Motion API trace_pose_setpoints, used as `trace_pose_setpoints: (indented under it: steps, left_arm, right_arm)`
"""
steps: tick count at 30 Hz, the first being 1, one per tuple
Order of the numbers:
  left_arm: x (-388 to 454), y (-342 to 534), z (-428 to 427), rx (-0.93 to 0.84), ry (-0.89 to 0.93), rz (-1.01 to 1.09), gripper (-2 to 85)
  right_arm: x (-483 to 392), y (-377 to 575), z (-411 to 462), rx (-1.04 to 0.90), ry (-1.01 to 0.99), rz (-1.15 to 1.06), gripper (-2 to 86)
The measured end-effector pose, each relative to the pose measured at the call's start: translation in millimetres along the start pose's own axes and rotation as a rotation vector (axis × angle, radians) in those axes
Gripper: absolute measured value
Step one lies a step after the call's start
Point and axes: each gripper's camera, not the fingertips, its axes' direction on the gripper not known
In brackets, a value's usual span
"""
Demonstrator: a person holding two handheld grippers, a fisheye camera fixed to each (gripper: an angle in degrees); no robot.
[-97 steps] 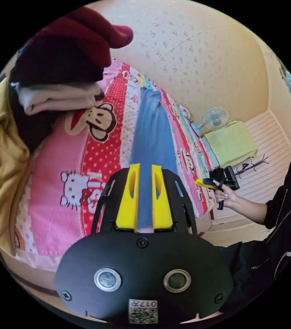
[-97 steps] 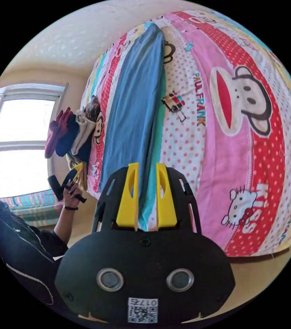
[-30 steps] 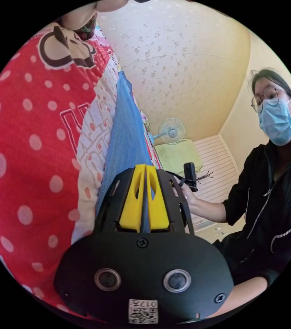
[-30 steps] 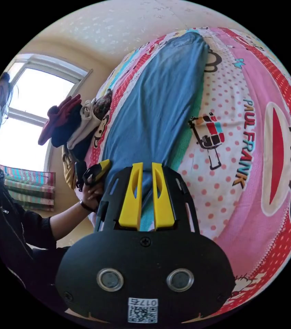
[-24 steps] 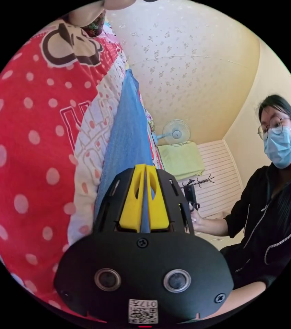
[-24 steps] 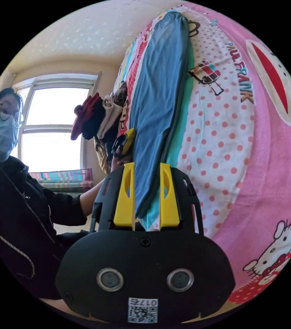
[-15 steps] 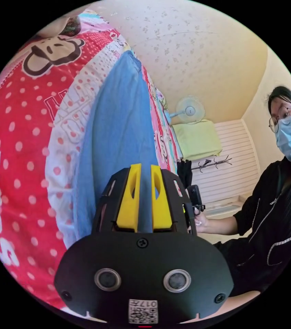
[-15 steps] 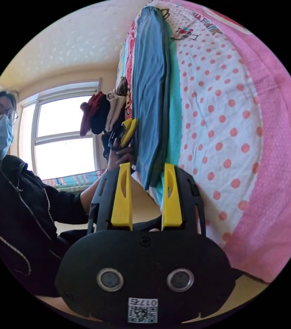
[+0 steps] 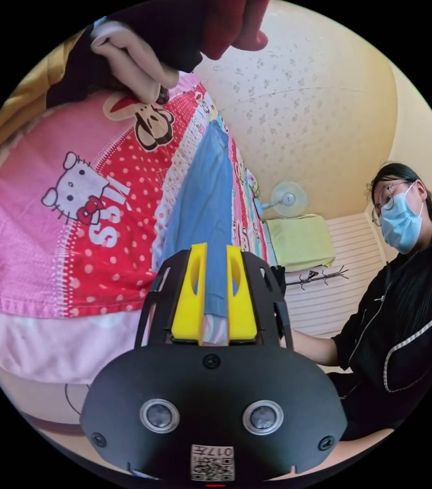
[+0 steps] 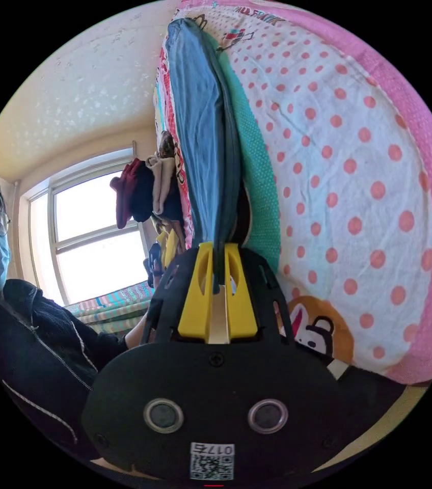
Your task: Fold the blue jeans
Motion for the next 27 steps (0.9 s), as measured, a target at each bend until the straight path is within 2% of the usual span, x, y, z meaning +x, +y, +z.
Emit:
trace_pose_setpoints:
  steps: [4, 7, 10, 13, 18, 25, 27]
  left_arm:
    - [-8.4, -8.8, -16.7, -0.031, -0.029, 0.053, 12.1]
    - [-31.5, -20.2, -14.5, -0.105, 0.070, 0.030, 14.1]
    - [-49.1, -31.7, -12.4, -0.067, 0.131, 0.075, 17.1]
    - [-76.7, -48.7, -0.7, -0.028, 0.282, 0.054, 18.4]
    - [-119.1, -70.3, 51.1, -0.063, 0.530, -0.019, 20.6]
    - [-132.2, -61.0, 140.0, -0.087, 0.848, -0.147, 23.8]
    - [-131.2, -56.6, 165.2, -0.031, 1.011, -0.210, 23.8]
  right_arm:
    - [-13.2, 2.4, -27.6, 0.006, -0.154, 0.019, 3.4]
    - [-31.5, 2.1, -43.6, -0.011, -0.190, 0.001, 3.3]
    - [-52.8, -1.6, -55.7, -0.031, -0.210, -0.019, 3.2]
    - [-83.2, -6.8, -65.2, -0.046, -0.189, -0.068, 3.1]
    - [-136.2, -17.9, -78.7, -0.050, -0.198, -0.154, 2.9]
    - [-189.9, -28.4, -95.3, -0.032, -0.321, -0.245, 2.6]
    - [-196.5, -30.0, -98.1, -0.035, -0.335, -0.261, 2.6]
